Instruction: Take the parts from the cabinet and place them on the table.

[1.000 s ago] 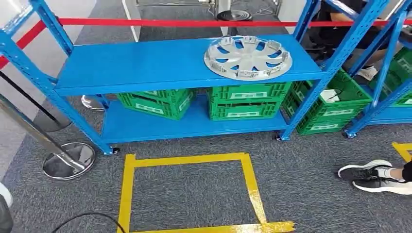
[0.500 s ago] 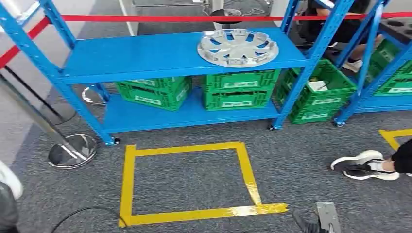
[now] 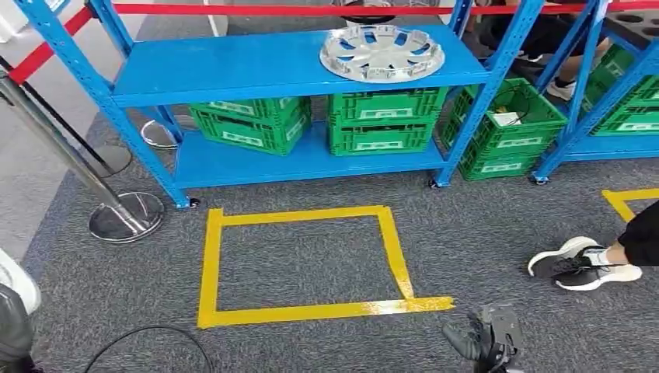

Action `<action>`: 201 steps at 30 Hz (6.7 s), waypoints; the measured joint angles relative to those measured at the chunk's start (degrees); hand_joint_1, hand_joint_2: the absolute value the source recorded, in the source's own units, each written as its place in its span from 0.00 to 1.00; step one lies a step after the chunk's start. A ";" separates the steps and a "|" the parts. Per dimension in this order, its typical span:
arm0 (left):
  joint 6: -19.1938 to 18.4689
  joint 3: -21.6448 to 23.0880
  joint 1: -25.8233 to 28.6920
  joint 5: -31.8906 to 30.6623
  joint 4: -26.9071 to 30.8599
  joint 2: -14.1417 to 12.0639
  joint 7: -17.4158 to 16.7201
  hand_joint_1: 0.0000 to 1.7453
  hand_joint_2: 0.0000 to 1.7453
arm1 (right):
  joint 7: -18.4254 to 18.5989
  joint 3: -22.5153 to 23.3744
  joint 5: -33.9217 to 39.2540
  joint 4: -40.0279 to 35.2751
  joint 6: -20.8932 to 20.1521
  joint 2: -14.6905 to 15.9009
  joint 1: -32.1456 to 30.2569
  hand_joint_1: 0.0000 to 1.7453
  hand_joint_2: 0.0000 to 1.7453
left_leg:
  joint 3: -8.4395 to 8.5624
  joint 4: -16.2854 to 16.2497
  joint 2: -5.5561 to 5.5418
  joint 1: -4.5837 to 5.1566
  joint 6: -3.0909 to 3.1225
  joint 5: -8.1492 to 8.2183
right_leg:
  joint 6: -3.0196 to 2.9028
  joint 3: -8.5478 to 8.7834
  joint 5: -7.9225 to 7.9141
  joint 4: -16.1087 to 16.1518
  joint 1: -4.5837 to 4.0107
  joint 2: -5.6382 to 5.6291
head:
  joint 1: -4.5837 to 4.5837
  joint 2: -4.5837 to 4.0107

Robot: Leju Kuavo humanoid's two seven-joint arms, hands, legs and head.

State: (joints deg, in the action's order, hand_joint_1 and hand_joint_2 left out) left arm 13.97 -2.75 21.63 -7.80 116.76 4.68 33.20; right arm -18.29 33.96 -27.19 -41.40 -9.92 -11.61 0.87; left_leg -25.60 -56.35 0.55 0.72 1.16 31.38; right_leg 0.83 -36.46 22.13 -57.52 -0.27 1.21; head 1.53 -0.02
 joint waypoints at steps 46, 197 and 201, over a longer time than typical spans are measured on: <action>-0.59 -0.61 2.18 4.00 -0.66 1.03 2.71 1.00 1.00 | 12.52 -24.65 24.22 -5.05 -1.57 7.19 -13.33 0.00 1.00 | -8.79 -0.07 -7.19 -0.38 -0.76 -8.94 | 0.27 11.37 9.11 2.95 0.43 -4.62 | 0.11 0.02; 20.66 -4.50 2.00 -3.74 2.14 4.50 6.86 1.00 1.00 | 7.23 -61.68 54.01 -5.99 16.68 20.20 -14.34 0.00 1.00 | -5.82 -1.45 -5.91 -0.12 1.10 -3.83 | 0.78 7.29 7.33 1.28 1.08 -6.25 | -0.83 0.02; 21.71 -4.61 2.07 -3.78 2.16 4.68 6.84 1.00 1.00 | 7.28 -62.11 54.45 -5.99 16.81 20.37 -14.19 0.00 1.00 | -7.09 -1.62 -8.01 -0.64 -0.37 -4.44 | 0.22 7.77 6.70 2.23 1.35 -3.41 | -0.83 0.02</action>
State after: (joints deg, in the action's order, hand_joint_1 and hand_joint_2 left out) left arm 35.67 -7.37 23.70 -11.58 118.92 9.35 40.04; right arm -11.02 -28.15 27.26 -47.39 6.88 8.76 -13.32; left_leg -32.69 -57.97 -7.46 0.07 0.79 26.94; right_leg 1.05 -28.70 28.82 -55.28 1.08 -2.20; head 0.70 0.00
